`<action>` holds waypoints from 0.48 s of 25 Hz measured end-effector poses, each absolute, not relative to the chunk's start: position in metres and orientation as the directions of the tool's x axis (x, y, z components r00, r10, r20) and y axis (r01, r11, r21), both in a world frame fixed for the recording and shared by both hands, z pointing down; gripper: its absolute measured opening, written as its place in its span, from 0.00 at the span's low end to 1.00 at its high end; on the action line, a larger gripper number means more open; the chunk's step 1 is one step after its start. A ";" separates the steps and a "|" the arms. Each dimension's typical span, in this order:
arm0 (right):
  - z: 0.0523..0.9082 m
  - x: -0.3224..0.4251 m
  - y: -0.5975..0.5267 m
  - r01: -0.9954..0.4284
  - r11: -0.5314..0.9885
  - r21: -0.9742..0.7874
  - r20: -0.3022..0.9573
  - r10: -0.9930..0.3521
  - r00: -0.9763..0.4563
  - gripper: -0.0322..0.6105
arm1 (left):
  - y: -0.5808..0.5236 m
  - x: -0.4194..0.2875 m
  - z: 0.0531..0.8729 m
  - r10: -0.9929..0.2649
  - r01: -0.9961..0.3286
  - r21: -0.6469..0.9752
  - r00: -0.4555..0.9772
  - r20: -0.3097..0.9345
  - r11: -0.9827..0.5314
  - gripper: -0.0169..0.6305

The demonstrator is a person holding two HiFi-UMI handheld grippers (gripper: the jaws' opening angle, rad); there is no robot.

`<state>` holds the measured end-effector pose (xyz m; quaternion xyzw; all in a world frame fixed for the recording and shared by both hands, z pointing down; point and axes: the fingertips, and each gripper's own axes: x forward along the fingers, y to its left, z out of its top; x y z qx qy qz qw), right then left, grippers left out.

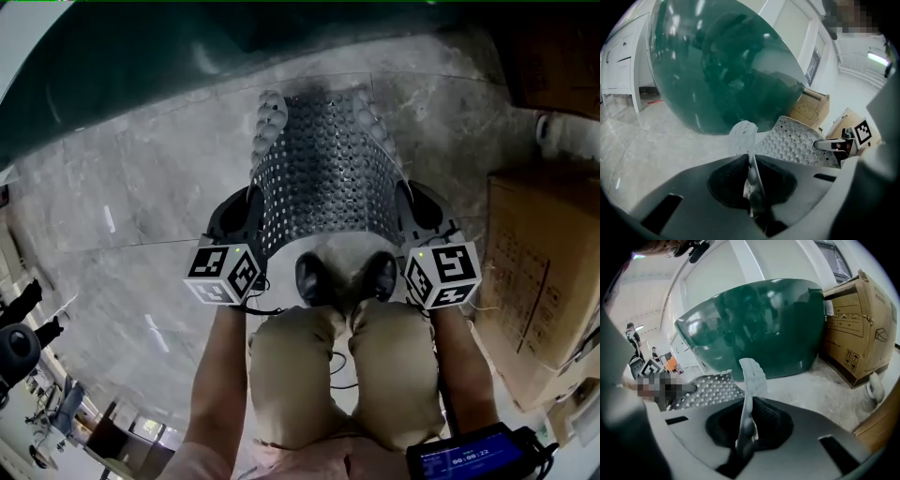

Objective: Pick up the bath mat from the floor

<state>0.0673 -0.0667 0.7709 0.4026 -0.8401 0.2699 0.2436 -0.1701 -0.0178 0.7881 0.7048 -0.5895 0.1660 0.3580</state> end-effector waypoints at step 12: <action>0.701 0.030 -0.061 -0.759 0.584 -0.289 0.593 -0.513 -0.620 0.10 | -0.027 -0.148 0.723 -0.706 -0.933 0.346 0.310 0.636 -0.098 0.08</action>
